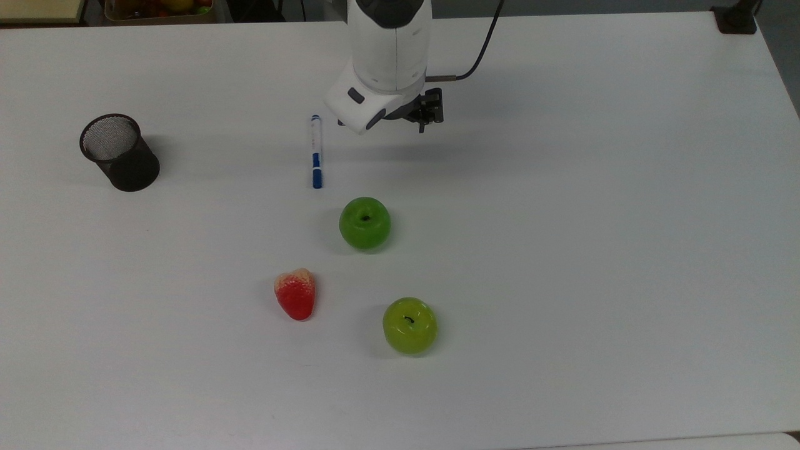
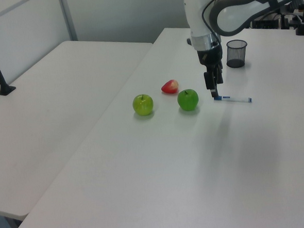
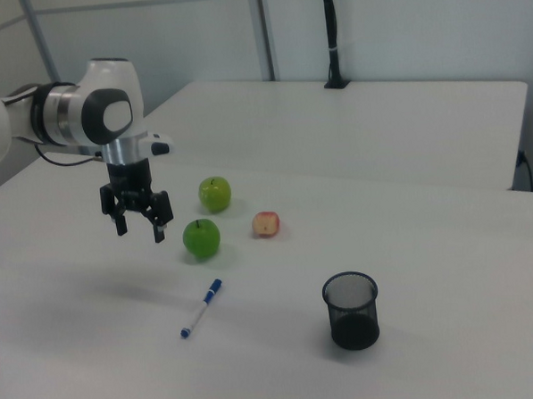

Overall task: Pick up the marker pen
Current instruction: 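Open the gripper to release the marker and raise it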

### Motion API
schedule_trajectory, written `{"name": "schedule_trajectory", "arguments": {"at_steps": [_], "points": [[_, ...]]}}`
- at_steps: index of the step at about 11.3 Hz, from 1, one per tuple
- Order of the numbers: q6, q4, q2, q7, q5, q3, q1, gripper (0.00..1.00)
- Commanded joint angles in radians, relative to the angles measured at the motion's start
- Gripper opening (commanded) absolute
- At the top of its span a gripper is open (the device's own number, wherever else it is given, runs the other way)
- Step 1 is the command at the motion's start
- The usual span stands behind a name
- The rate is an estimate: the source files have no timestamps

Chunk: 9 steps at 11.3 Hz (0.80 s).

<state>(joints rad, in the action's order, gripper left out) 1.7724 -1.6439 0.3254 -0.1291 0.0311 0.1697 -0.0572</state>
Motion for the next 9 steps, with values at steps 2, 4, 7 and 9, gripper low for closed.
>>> {"name": "schedule_trajectory", "arguments": {"at_steps": [2, 4, 7, 9], "points": [[-0.017, 0.004, -0.164, -0.023, 0.018, -0.045, -0.006, 1.0], [-0.069, 0.004, -0.245, -0.015, 0.021, -0.085, -0.009, 1.0], [-0.152, 0.003, -0.336, -0.006, 0.02, -0.147, -0.021, 1.0], [-0.162, 0.004, -0.356, -0.006, 0.02, -0.199, -0.047, 1.0]]}}
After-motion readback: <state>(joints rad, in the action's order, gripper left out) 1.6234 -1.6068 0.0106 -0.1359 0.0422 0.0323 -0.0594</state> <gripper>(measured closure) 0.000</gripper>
